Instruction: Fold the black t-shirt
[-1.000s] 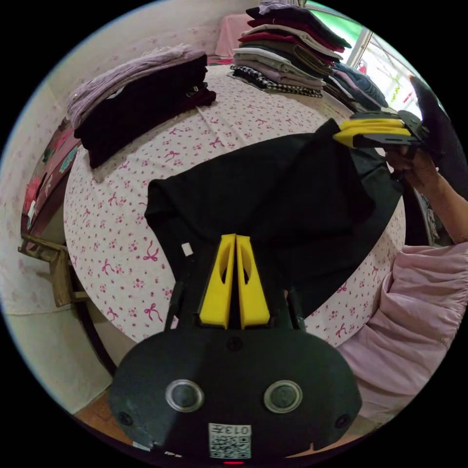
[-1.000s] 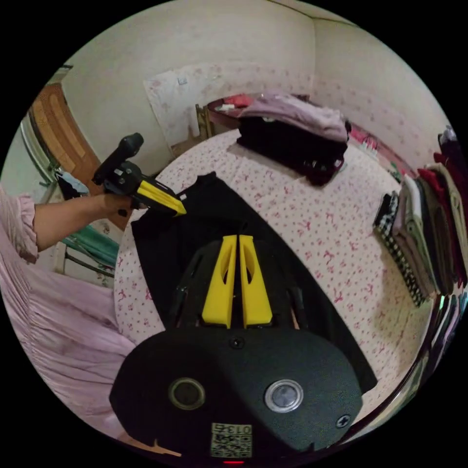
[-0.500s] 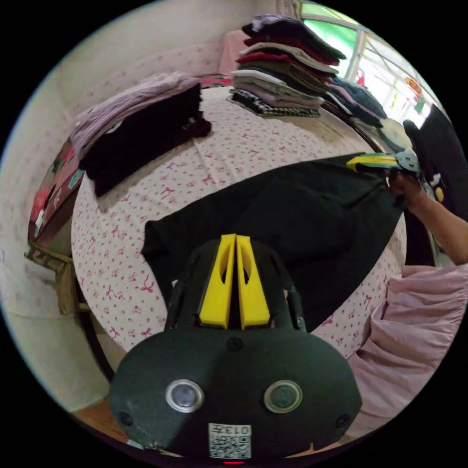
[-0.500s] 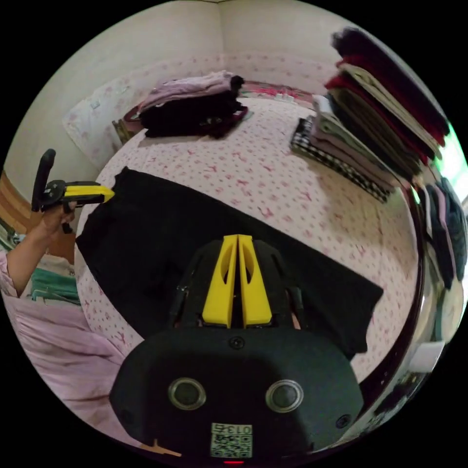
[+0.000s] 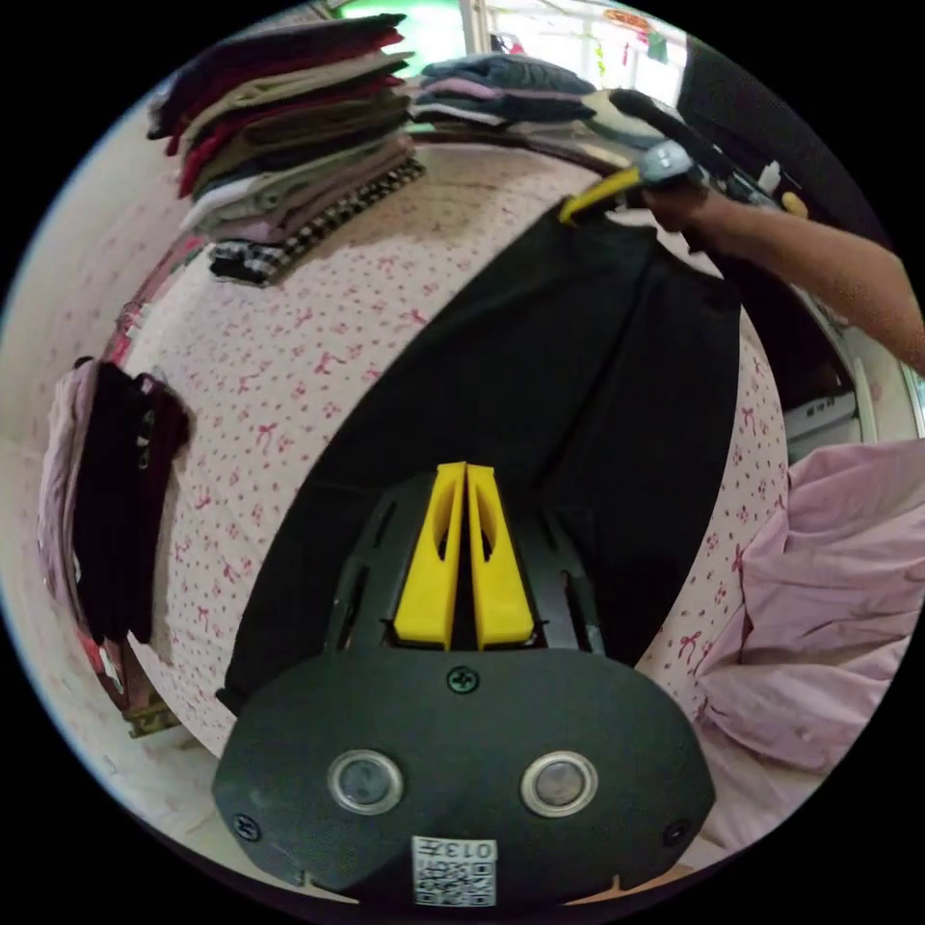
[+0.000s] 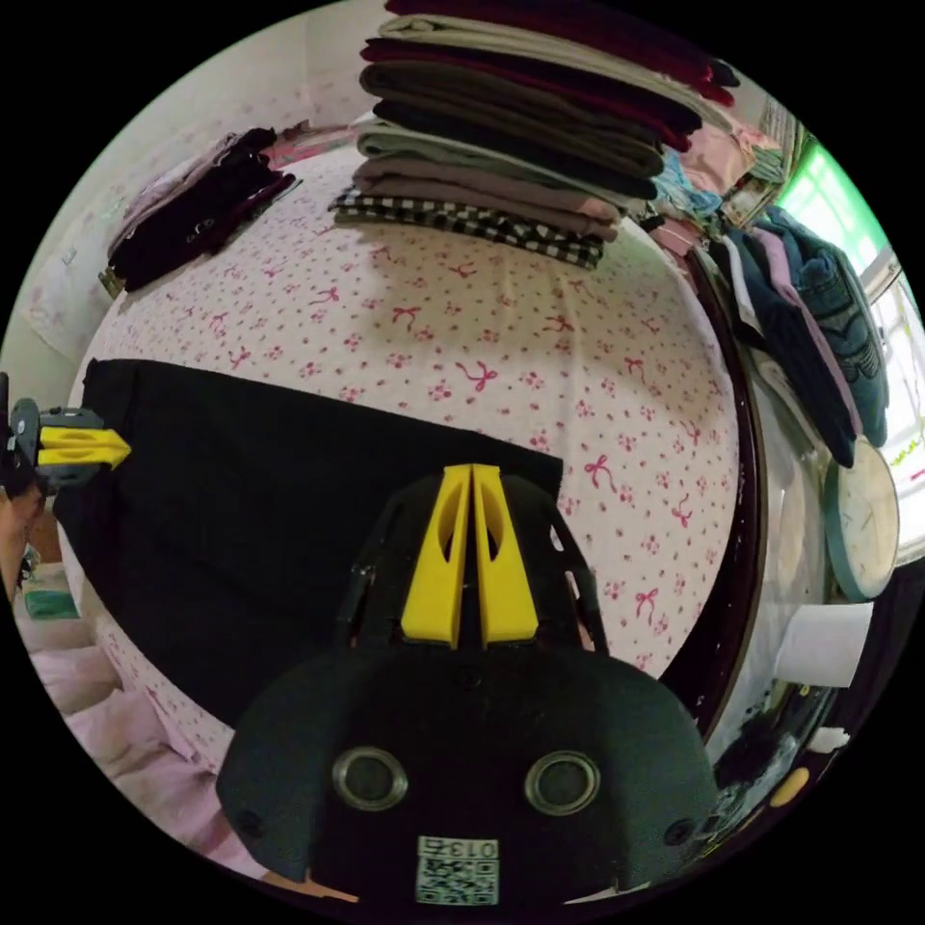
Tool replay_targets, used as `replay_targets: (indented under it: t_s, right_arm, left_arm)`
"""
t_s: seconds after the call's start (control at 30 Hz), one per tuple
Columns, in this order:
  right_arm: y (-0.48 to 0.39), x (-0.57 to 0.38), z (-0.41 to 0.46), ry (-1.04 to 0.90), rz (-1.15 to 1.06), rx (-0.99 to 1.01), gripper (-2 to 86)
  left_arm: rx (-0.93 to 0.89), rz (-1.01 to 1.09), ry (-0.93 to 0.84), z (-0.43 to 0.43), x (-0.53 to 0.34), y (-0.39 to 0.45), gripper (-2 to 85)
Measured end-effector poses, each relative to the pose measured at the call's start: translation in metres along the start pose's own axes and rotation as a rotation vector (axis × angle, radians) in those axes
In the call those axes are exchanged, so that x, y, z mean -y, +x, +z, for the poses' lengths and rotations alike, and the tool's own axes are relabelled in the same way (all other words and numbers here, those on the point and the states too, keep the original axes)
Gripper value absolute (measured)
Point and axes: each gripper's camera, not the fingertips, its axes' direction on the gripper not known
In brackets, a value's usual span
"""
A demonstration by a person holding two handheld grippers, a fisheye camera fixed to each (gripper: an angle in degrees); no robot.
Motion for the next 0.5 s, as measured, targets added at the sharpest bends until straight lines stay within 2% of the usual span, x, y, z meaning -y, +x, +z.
replay_targets:
  t_s: [0.1,0.17,0.23,0.3,0.37,0.5]
  right_arm:
    - [0.016,0.012,0.01,-0.024,0.016,-0.021,0.2]
    - [0.029,0.016,0.013,-0.017,0.034,0.065,0.2]
    - [0.03,0.013,0.006,-0.003,0.033,0.036,0.2]
    - [0.026,0.003,-0.013,0.084,0.021,0.038,0.2]
    - [0.009,-0.013,-0.027,0.154,-0.036,0.098,0.2]
    - [-0.035,-0.032,-0.007,0.133,-0.182,0.098,0.2]
  left_arm:
    - [-0.01,0.01,-0.002,0.005,0.0,0.0,-0.4]
    - [-0.033,0.003,-0.013,0.006,-0.001,-0.003,-0.4]
    - [0.015,-0.014,-0.024,0.001,0.0,-0.002,-0.4]
    - [0.097,-0.052,0.066,-0.02,-0.006,0.004,-0.3]
    - [0.095,-0.105,0.078,-0.023,-0.011,0.006,-0.3]
    - [0.076,-0.191,-0.004,0.01,-0.018,0.005,-0.3]
